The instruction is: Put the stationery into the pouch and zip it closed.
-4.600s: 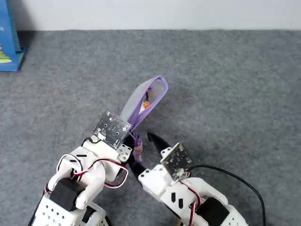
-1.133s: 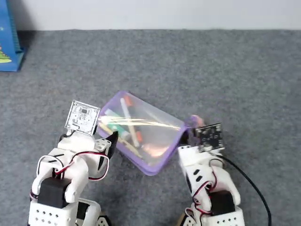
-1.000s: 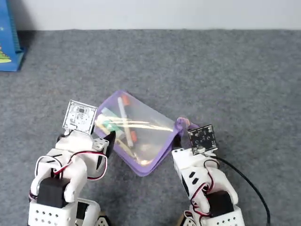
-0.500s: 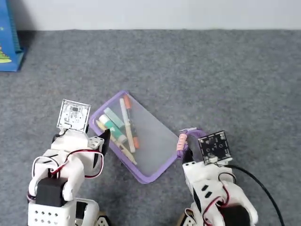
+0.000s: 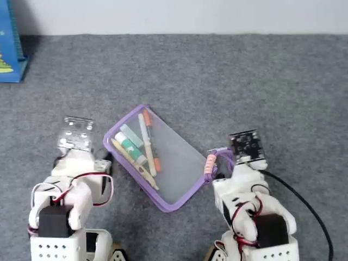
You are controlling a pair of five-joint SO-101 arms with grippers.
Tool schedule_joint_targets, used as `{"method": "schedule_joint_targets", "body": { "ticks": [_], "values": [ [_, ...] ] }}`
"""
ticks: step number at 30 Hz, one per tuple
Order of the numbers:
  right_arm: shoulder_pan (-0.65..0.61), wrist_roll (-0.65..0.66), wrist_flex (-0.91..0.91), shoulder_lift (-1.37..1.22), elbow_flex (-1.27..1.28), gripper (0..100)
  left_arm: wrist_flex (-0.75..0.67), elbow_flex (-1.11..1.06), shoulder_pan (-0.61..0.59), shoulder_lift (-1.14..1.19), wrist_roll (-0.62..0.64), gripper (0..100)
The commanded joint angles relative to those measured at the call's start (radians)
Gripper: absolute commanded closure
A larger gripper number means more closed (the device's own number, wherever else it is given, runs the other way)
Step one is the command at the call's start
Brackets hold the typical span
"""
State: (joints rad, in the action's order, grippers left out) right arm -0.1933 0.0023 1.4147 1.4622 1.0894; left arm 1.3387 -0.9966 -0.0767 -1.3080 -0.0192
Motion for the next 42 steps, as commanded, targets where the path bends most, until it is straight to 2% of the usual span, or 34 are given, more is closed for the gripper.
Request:
{"method": "schedule_joint_targets", "body": {
  "ticks": [1,2,10,19,26,29,37,42],
  "values": [
    [0.077,-0.009,-0.039,-0.016,-0.055,95.2,-0.032,0.038,-0.066,-0.014,-0.043,99],
    [0.091,-0.006,-0.041,-0.016,-0.055,99.1,-0.038,0.025,-0.074,-0.014,-0.055,99],
    [0.182,-0.009,-0.036,-0.016,-0.037,99.0,-0.077,-0.097,-0.078,-0.037,-0.057,98],
    [0.183,-0.011,-0.042,0.134,0.055,99.0,-0.009,-0.265,-0.077,-0.54,-0.055,99],
    [0.185,-0.003,-0.042,0.361,0.189,99.0,-0.026,-0.282,-0.072,-0.443,-0.057,99],
    [0.191,-0.003,-0.09,0.348,0.269,99.0,-0.026,-0.326,-0.069,-0.47,-0.061,99],
    [0.183,-0.003,-0.2,0.354,0.485,99.0,-0.04,-0.536,-0.071,-0.516,-0.221,98],
    [0.183,-0.006,-0.206,0.354,0.563,98.7,-0.075,-0.608,-0.075,-0.516,-0.224,98]
  ]
}}
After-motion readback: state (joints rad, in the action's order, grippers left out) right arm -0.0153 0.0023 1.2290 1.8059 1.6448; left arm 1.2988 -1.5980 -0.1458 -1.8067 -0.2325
